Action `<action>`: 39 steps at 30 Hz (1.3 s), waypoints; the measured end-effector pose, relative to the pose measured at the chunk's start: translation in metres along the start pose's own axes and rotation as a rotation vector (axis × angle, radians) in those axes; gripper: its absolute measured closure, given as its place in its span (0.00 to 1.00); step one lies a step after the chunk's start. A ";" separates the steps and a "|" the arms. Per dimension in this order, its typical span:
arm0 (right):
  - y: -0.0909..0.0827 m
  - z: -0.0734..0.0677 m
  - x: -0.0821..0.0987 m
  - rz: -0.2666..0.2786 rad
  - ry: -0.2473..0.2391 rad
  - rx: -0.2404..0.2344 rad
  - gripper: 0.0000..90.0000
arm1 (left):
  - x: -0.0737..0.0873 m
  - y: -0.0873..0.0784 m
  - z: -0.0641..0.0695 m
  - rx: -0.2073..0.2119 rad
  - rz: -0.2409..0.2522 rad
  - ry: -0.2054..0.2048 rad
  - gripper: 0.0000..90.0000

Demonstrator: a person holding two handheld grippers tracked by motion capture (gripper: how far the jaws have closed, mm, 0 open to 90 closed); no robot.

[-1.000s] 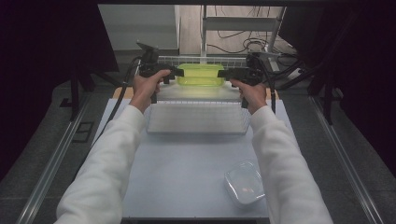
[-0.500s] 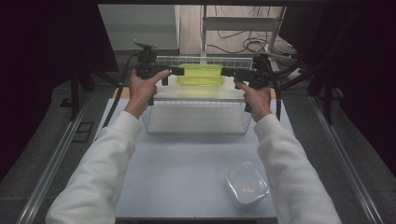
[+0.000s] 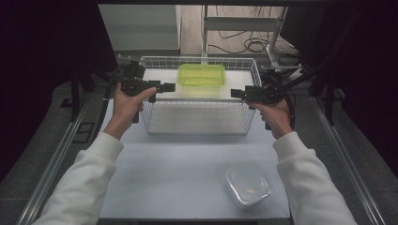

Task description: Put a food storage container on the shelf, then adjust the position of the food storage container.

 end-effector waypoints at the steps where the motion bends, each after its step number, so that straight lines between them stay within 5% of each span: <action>1: -0.003 -0.001 0.004 -0.010 0.002 -0.012 0.31 | 0.005 -0.002 0.001 0.007 -0.008 0.003 0.24; 13: -0.034 -0.013 0.064 -0.154 -0.061 -0.043 0.34 | 0.078 -0.022 0.014 0.003 -0.095 0.040 0.29; 22: -0.047 -0.015 0.114 -0.190 -0.067 -0.050 0.35 | 0.126 -0.023 0.022 -0.029 -0.162 0.091 0.32; 29: -0.044 -0.011 0.140 -0.262 -0.055 -0.027 0.35 | 0.150 -0.021 0.022 -0.044 -0.216 0.089 0.32; 39: -0.041 -0.010 0.157 -0.306 -0.043 -0.029 0.37 | 0.163 -0.019 0.018 -0.051 -0.252 0.068 0.31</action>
Point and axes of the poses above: each handheld gripper's, and its own axes: y roughly forward along the jaws, x roughly out of its underside, z roughly to its right, the point moved 2 cm from there along y, roughly forward along the jaws, and after that the axes turned 6 degrees about z, right-handed, at the moved point
